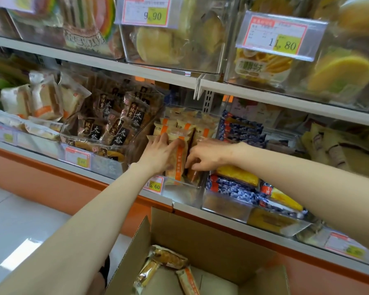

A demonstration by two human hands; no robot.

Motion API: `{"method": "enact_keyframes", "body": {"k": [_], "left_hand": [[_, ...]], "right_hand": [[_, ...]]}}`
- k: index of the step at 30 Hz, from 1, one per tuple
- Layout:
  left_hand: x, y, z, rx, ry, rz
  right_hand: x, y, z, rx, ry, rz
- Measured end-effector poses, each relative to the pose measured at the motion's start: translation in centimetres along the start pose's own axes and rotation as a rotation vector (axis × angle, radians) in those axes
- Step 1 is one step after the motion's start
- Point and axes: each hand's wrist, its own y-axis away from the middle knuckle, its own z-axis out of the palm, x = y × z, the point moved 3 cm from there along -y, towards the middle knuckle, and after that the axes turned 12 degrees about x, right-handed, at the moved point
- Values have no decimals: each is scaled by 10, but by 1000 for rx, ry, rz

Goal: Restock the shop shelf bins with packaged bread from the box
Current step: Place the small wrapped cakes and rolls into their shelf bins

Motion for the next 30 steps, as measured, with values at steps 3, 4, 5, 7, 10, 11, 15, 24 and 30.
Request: {"method": "enact_keyframes", "body": {"k": [3,4,5,7,10,11,15,24,30], "left_hand": [[0,2,-3,12,50,8],[-1,2,-4,4,65,5],[-3,1,-6,-19,86,-8],[-5,-2,-7,-84,186,-51],[-6,-2,-3,-178,431,-114],[-6,-1,-2,-195,487,-123],[-9,-1,-1,-219,455,-113],[-9,3,-5,-217,443,-67],[-7,9,-6,-251,439,-53]], "right_hand": [[6,-8,3,-84,-41,81],[10,-11,3,-104,-70,115],[13,-14,3,-129,-89,141],[20,-18,2,-192,-108,176],[26,-24,3,-254,-136,214],[28,-26,4,-259,-142,212],[34,-34,7,-270,-154,206],[27,-28,2,-183,-192,154],[12,-10,-8,-91,-314,117]]}}
